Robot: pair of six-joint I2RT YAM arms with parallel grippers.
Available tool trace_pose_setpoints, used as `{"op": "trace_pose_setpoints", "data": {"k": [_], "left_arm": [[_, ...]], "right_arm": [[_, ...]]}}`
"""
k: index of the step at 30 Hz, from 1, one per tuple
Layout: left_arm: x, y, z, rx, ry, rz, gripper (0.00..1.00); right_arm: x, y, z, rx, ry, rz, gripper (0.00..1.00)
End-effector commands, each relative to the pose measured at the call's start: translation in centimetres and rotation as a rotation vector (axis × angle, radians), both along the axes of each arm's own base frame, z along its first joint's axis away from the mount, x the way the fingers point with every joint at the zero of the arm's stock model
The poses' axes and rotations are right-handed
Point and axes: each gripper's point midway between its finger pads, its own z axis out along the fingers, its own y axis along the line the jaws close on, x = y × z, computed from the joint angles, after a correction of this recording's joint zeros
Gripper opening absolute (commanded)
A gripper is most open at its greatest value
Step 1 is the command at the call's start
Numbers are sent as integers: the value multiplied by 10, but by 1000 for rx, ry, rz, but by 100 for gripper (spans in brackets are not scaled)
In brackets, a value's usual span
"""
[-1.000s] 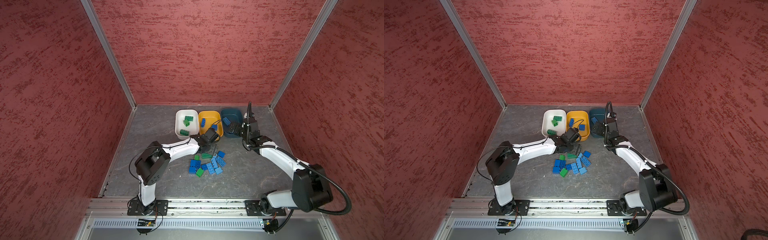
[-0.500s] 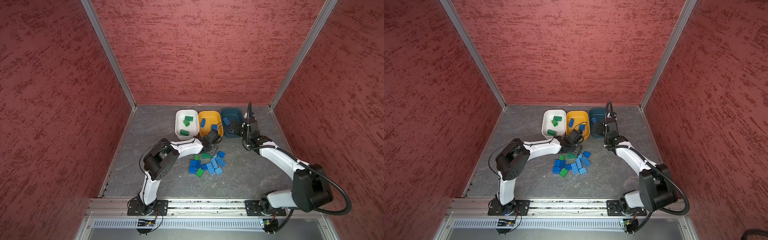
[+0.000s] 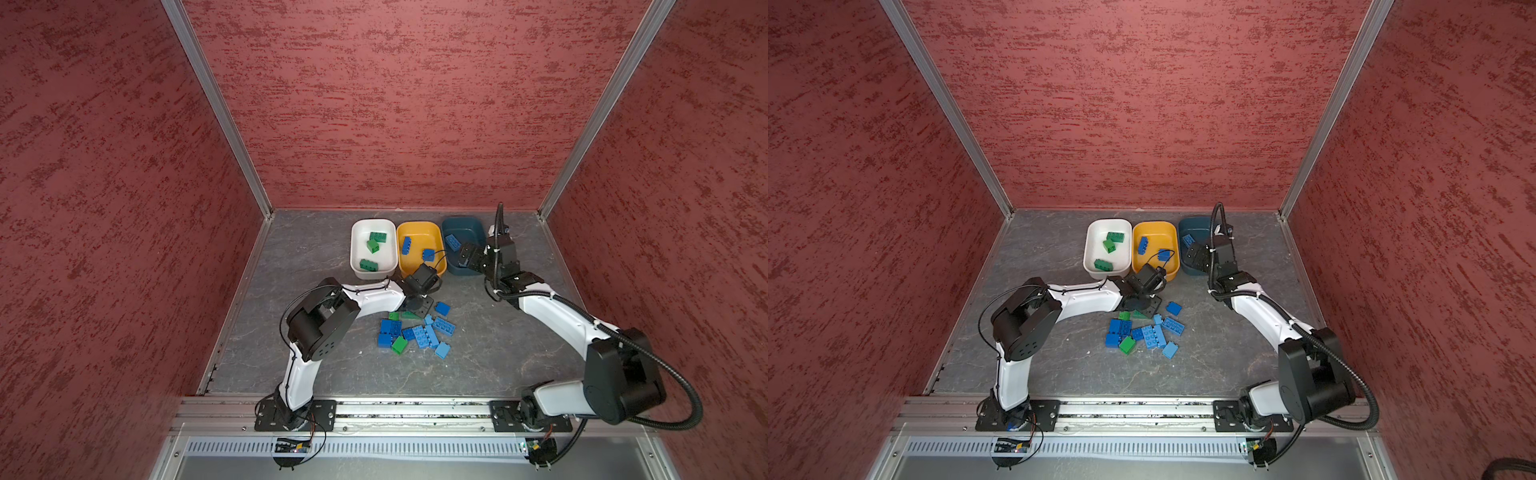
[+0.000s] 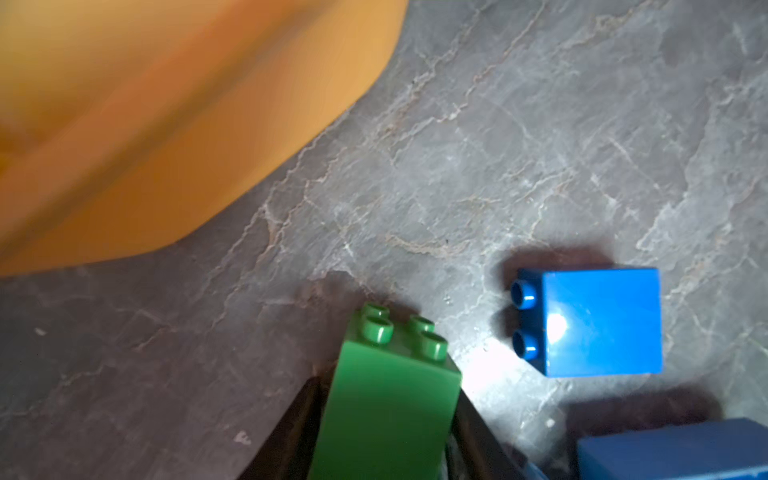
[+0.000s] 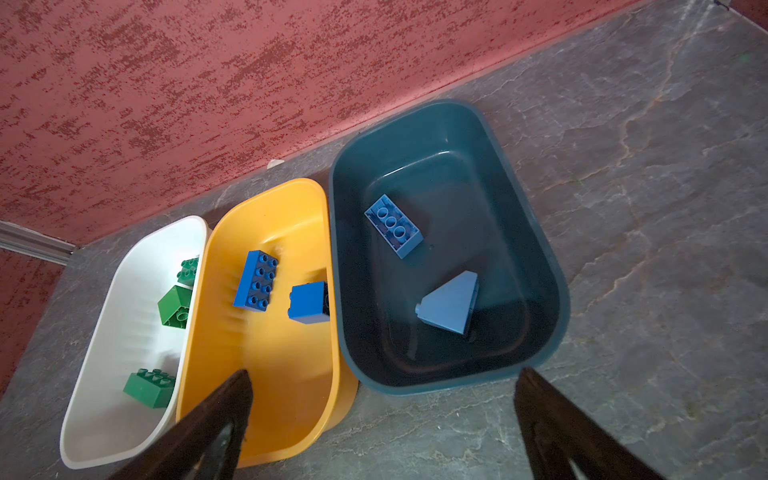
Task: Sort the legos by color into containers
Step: 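Release the light blue brick into the teal bin while the left gripper grasps green brick, then carry the green brick with the left gripper and drop it into the white bin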
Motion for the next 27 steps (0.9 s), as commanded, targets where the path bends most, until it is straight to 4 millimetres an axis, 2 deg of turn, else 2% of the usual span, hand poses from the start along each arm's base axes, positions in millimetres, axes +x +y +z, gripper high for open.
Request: {"op": "trace_pose_setpoints", "data": {"k": [1,8,11,13,16,19,21,24,27], "left_arm": [[5,-4,-2,3,-17,3,45],[8,-2,15,-12,-80,29,31],[1,6,35,-33,-116,48,25],[-3,12,56,-64,-154,71,24],[-3,32,84,-107,-219,142,23],[13,67,108,-97,-284,283,23],[32,96,118,-80,-295,406,25],[61,120,118,-81,-249,500,26],[88,131,111,-70,-185,554,26]], "right_arm": [[2,1,11,23,-39,-7,99],[0,9,12,39,-43,43,99],[-2,20,19,74,-80,97,99],[-4,24,25,89,-111,121,99],[-5,27,31,96,-138,136,99],[-5,28,35,96,-153,139,99],[-4,28,37,97,-158,137,99],[-2,30,39,101,-161,138,99],[-2,31,38,104,-158,144,99]]}}
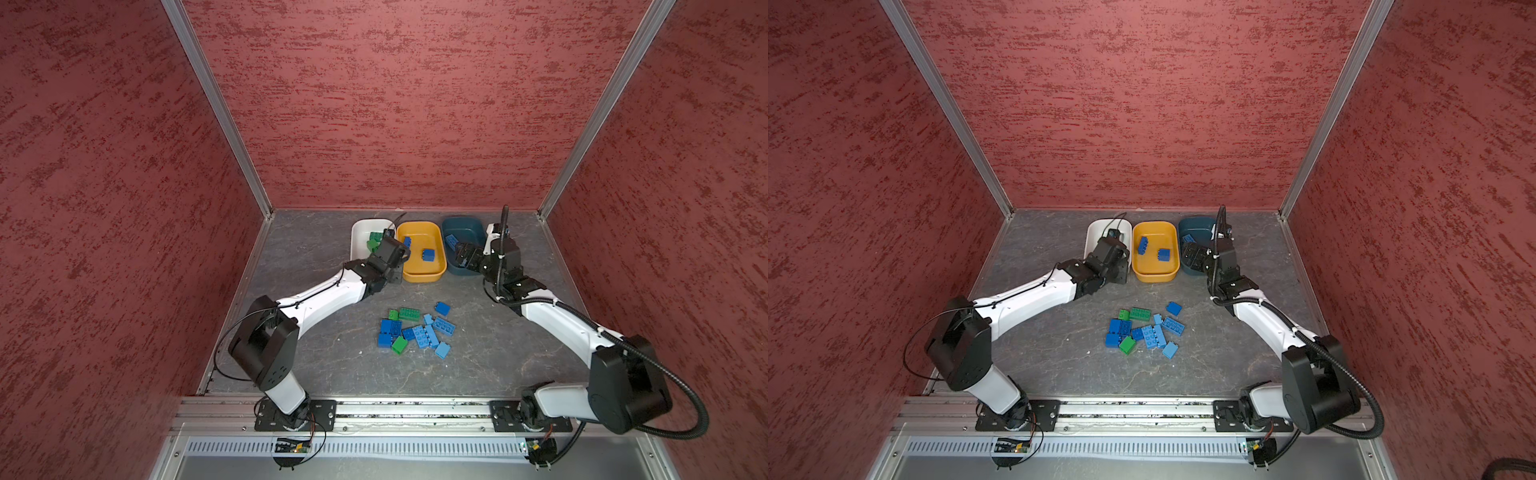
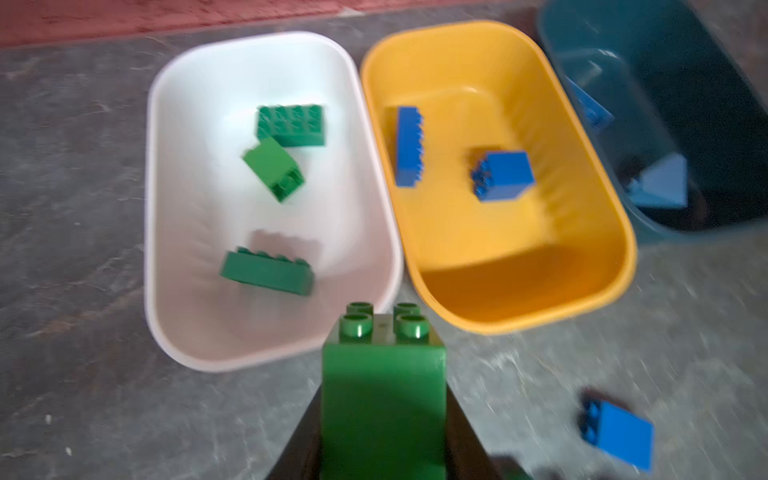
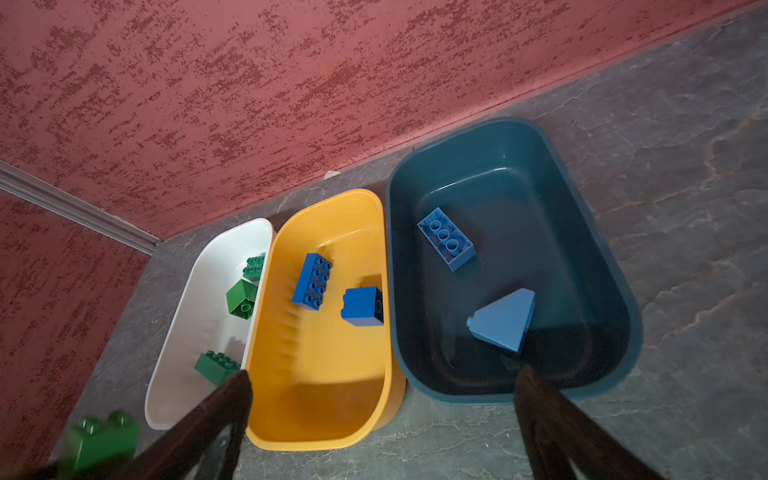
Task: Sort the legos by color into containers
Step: 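Carry the green brick with the left gripper and drop it into the white bin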
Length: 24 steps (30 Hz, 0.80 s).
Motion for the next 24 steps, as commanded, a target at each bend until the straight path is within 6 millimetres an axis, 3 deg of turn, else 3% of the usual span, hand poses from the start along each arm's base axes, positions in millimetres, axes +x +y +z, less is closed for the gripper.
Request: {"op": "trace_pose_setpoints", "data": {"k": [1,6,10,13,15,17,20,24], "left_arm": [[17,17,-25,24,121,79,26],[54,1,-48,-118,223,54,29],[74,-7,-51,-161,244,46,34],[79,-8,-42,-165,232,51,56],[76,-10,-32,-187,213,32,74],[68,-13,-22,-206,192,5,84],[52,-10,-11,-212,179,-11,90],[16,-7,-11,-172,183,-37,100]], "right_arm": [[3,9,19,21,-57,31,99],[0,10,15,22,-45,45,99],[-1,9,6,38,-15,33,99],[-2,11,2,36,-2,43,99],[-3,9,-5,20,15,39,99],[-5,9,-8,13,18,55,99],[-10,19,-9,23,20,122,99],[-20,36,-16,54,53,219,98]]}}
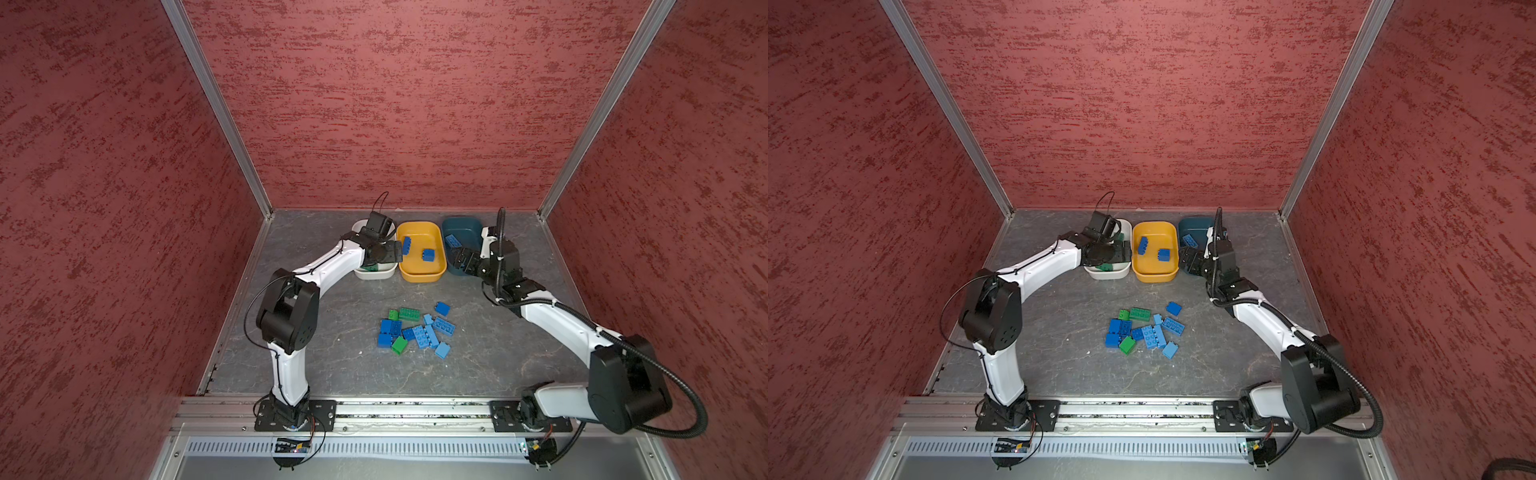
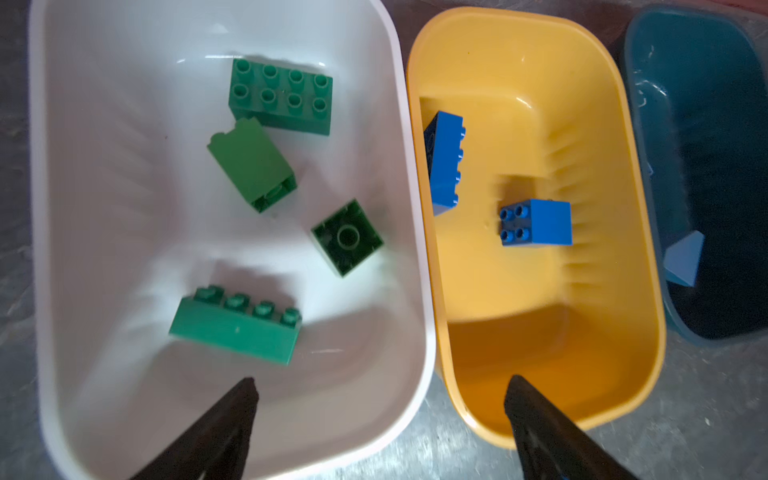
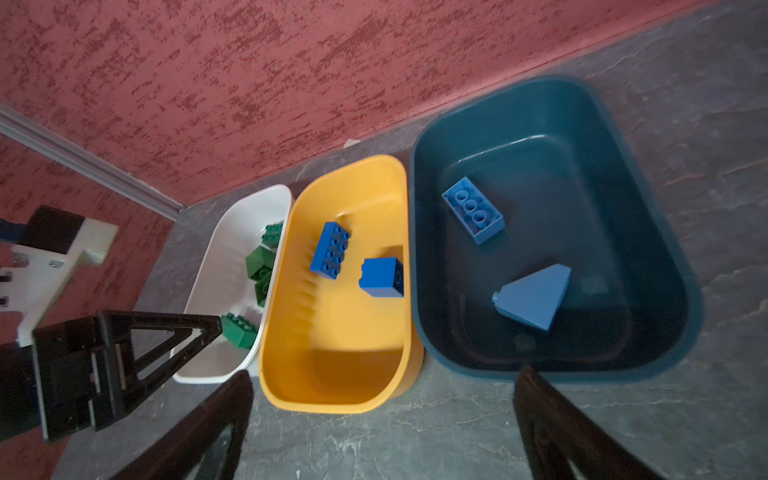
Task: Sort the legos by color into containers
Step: 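Carry the green brick with the left gripper and drop it into the white bin, then lower the left gripper to the pile while the right gripper grasps dark blue brick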
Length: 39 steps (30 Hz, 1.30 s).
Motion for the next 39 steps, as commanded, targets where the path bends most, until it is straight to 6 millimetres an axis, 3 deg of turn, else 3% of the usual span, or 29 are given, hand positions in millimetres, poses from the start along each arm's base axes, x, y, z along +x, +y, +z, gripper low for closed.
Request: {"op": "trace_pose_setpoints", "data": {"k": [1,6,11,13,15,18,20,24,29,35,39], "left_arm": [[-27,-4,7,19,-23,-47,99],[-82,-3,-11,63,38,-117,100],[-134,-3,-34,115,99,-255,100],[-147,10,-46,157,144,-234,100],[-155,21,-57,179,177,-201,100],[-153,31,-61,178,174,-135,100],[-148,33,-62,164,165,-84,100],[-136,29,-61,136,148,-47,100],[-125,26,-57,144,127,-35,100],[-121,26,-56,145,113,-24,100],[-121,30,-55,151,106,0,100]], "right_arm": [[-11,21,-4,36,11,114,98],[-47,62,-9,78,-5,299,98],[-90,105,-45,-134,2,482,95],[-100,108,-60,-160,54,494,93],[-100,91,-80,-217,140,401,93],[-102,49,-106,-356,268,236,90],[-108,38,-115,-381,336,230,90],[-118,40,-127,-387,398,312,87],[-110,23,-143,-528,476,281,74],[-95,38,-143,-606,447,405,70],[-95,48,-154,-621,480,497,65]]}}
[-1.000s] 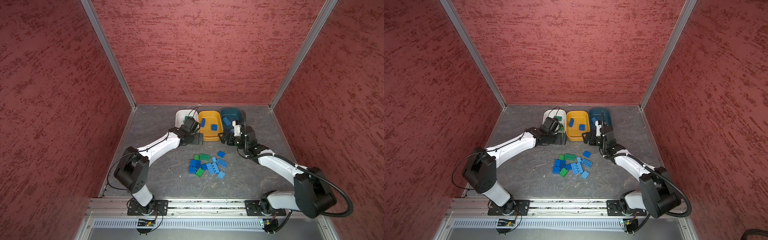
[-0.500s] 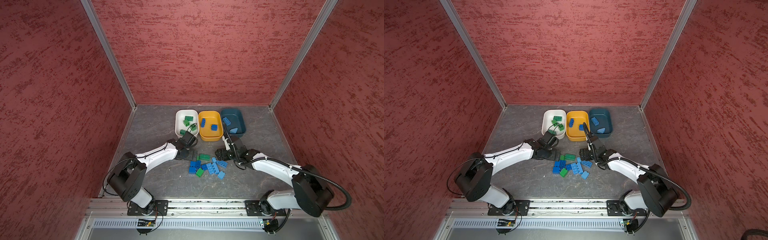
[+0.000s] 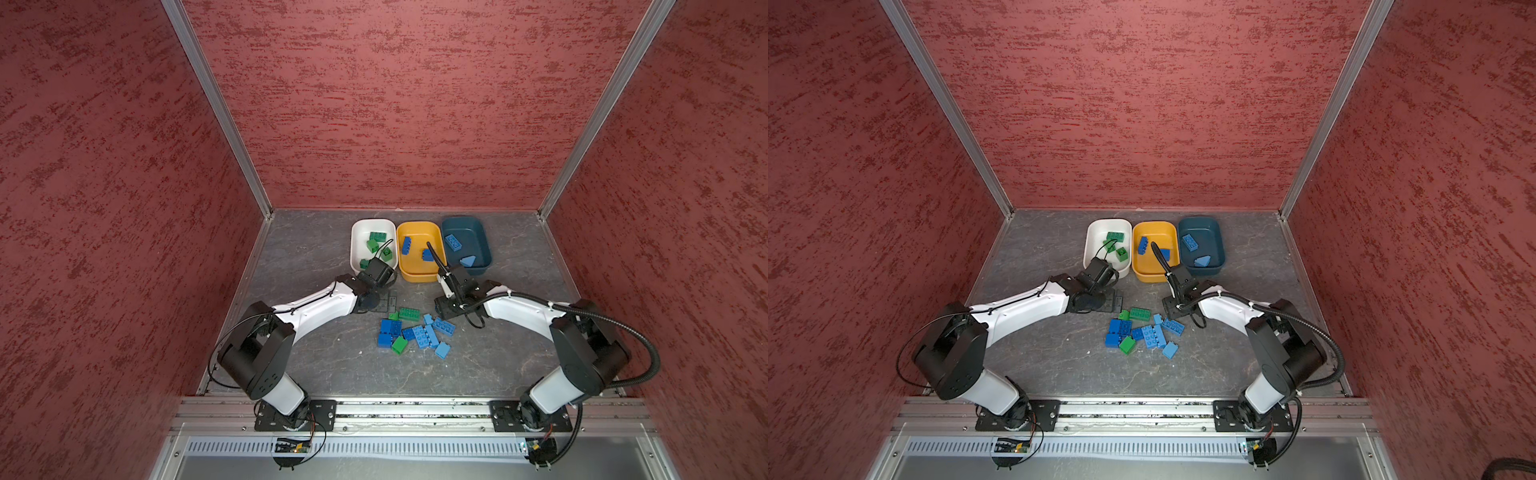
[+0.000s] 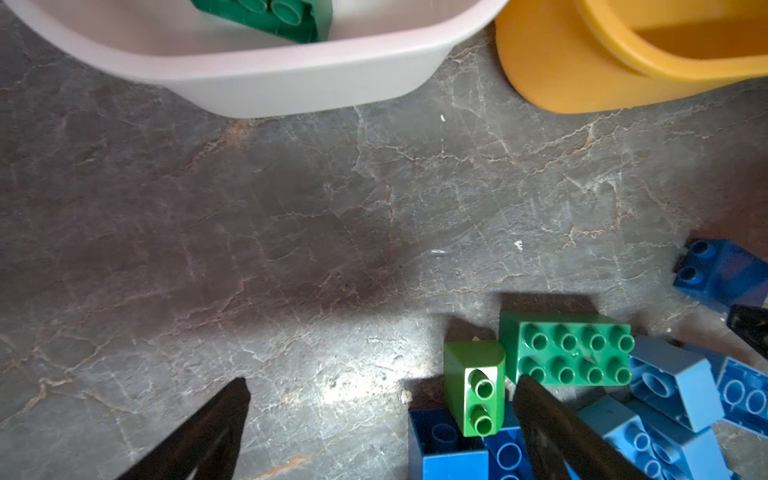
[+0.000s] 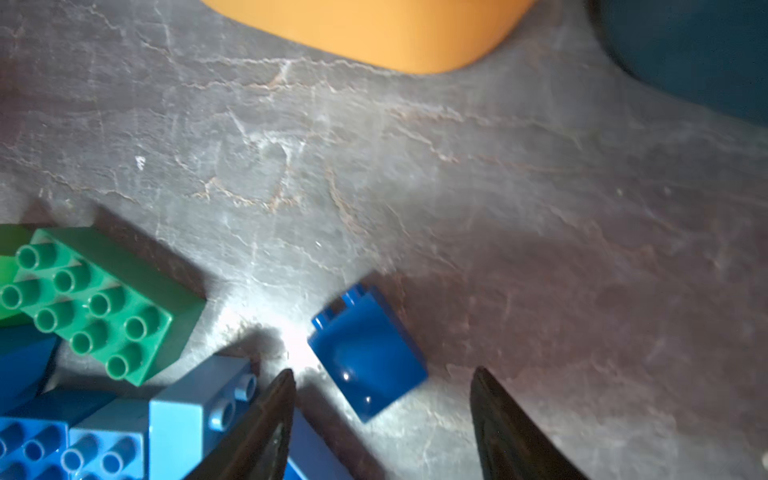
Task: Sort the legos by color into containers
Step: 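Lower the left gripper to the pile while the right gripper grasps dark blue brick, then carry the dark blue brick with the right gripper and release it into the yellow bin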
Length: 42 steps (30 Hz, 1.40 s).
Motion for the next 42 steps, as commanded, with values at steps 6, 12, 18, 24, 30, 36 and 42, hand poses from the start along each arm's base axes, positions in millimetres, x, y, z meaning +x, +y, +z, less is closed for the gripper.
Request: {"op": "trace_pose_setpoints", "data": {"k": [6,12,18,24,30,36,42], "left_arm": [[11,6,3,8,-32,58,100],[14,5,5,8,-41,58,100],[15,0,6,-13,-41,51,100],[16,-3,7,-33,-48,55,100],[13,-4,7,-38,-43,59,100],[8,2,7,-37,-42,77,100],[5,3,6,-40,-39,65,100]], "right_arm": [[-5,0,-21,-67,82,90,55],[-2,-7,-20,-86,74,28,35],[20,14,36,45,-66,22,31],[69,57,110,293,-325,38,32],[141,68,103,252,-404,-123,36],[184,74,87,158,-415,-180,40],[197,77,82,103,-417,-165,53]]}}
